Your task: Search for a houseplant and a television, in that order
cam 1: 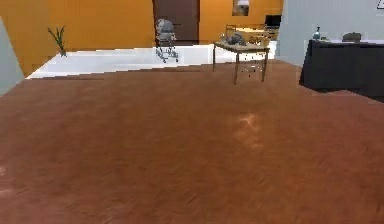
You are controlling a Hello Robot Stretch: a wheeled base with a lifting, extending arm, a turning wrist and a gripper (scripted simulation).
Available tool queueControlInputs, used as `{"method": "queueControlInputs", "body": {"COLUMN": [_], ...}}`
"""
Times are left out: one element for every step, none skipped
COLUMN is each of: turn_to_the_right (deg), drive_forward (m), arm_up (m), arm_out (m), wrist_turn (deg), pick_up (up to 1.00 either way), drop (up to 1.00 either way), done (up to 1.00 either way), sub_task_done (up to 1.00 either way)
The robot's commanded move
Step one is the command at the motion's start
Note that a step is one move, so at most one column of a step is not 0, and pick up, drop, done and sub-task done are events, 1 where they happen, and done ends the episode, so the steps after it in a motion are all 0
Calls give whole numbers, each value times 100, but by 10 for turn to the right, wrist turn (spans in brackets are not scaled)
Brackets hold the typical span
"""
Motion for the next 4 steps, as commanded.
{"method": "queueControlInputs", "body": {"turn_to_the_right": [0,0,0,0], "drive_forward": [100,100,100,100], "arm_up": [0,0,0,0], "arm_out": [0,0,0,0], "wrist_turn": [0,0,0,0], "pick_up": [0,0,0,0], "drop": [0,0,0,0], "done": [0,0,0,0], "sub_task_done": [0,0,0,0]}}
